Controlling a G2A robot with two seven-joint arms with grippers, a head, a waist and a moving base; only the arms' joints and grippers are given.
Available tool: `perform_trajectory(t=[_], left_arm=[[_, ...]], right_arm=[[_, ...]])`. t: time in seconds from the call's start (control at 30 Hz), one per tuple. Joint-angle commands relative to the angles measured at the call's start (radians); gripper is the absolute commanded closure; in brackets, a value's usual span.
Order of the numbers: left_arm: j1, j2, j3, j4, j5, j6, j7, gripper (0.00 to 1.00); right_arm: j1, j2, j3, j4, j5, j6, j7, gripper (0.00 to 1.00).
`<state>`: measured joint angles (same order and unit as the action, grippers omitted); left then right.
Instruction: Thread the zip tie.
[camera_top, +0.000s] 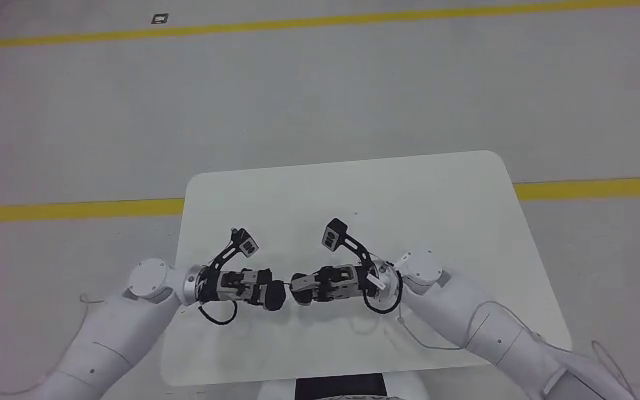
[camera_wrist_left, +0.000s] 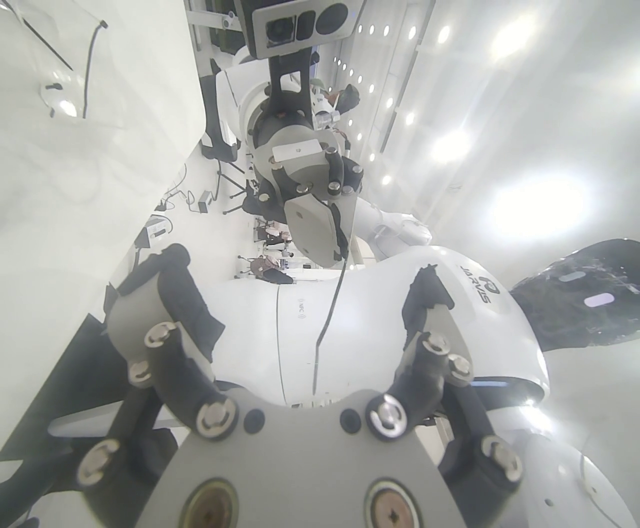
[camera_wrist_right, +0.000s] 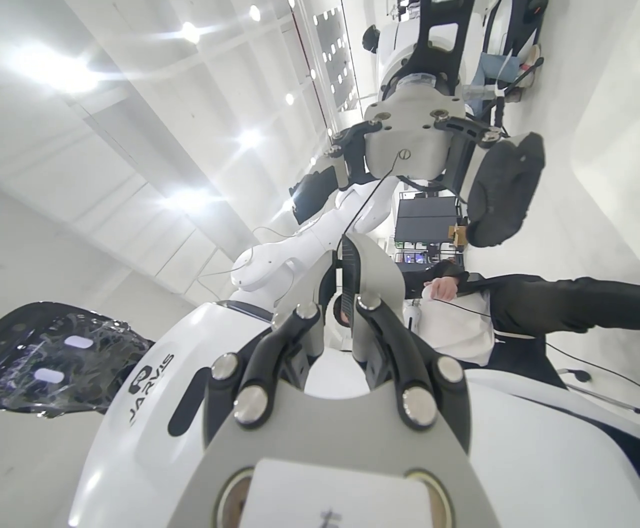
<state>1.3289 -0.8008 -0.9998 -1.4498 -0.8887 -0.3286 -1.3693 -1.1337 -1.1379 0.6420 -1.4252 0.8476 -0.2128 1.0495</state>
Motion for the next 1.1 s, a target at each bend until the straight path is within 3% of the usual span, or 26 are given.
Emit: perform_trajectory(t=[0.0,0.43,0.5,0.7,0.87,1.07], left_arm=[[0.002,0.000,-0.002,-0.001,-0.003,0.000,-0.006,0.00],[-0.001,-0.004,0.013,-0.008,-0.002,0.001,-0.021,0.00],[-0.002,-0.004,0.014,-0.007,-0.001,0.001,-0.021,0.09],[-0.001,-0.002,0.006,-0.001,0.003,0.003,-0.021,0.52],[0.000,-0.002,0.004,0.002,0.019,0.010,-0.020,0.64],[0.001,-0.004,0.008,-0.002,0.045,0.021,-0.007,0.68]], right_arm=[[-0.005,-0.001,0.005,0.001,-0.003,0.002,0.001,1.00],[0.002,-0.029,-0.009,0.050,-0.037,0.036,0.007,1.00],[0.005,-0.031,-0.009,0.056,-0.055,0.042,0.007,1.00],[0.005,-0.030,0.003,0.059,-0.112,0.061,0.014,1.00],[0.001,-0.026,0.016,0.046,-0.158,0.084,0.020,1.00],[-0.011,-0.023,0.033,0.030,-0.176,0.094,0.027,1.00]])
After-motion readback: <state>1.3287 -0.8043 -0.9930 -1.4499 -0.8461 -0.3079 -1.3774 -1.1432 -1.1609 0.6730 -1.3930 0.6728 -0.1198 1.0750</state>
